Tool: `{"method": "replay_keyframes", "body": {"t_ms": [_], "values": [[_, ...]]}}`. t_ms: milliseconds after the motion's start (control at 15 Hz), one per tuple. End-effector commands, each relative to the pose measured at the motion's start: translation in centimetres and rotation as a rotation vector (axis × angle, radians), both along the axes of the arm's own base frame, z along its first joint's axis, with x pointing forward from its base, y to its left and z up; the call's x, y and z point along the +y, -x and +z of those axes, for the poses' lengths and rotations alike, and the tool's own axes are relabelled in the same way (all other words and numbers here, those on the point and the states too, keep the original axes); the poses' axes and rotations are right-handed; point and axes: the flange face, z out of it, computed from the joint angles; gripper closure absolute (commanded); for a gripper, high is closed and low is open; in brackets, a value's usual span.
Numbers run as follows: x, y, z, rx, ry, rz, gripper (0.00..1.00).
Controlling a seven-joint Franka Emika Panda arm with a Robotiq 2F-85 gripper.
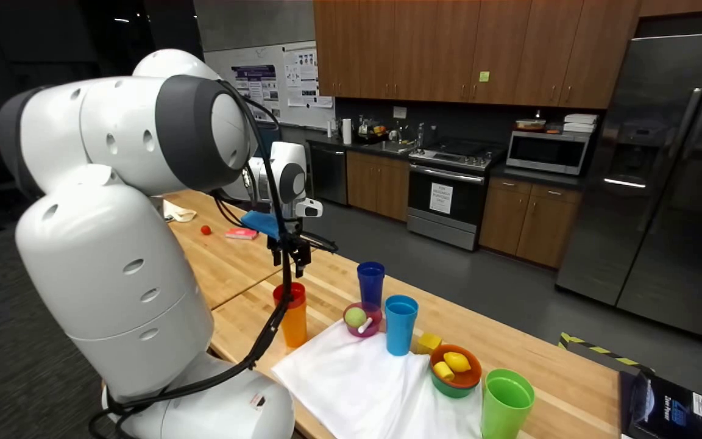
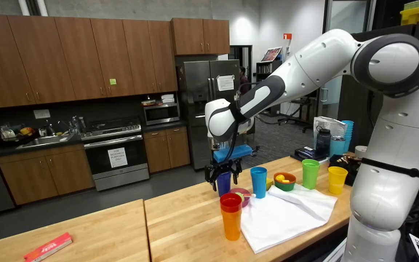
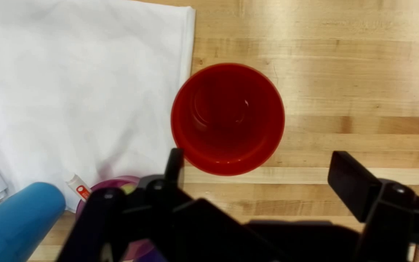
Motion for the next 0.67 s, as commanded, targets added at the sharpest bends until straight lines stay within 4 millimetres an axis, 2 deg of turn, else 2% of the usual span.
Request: {"method": "replay_keyframes", "body": {"t_ms": [0,467,600], "values": [[-0.01,-0.01,0.03,0.000,0.000,0.000,0.00],[-0.01,-0.01,0.03,0.001,0.000,0.000,0.00],[-0.07,0.09,0.01,0.008,0.049,0.094,0.00]]}}
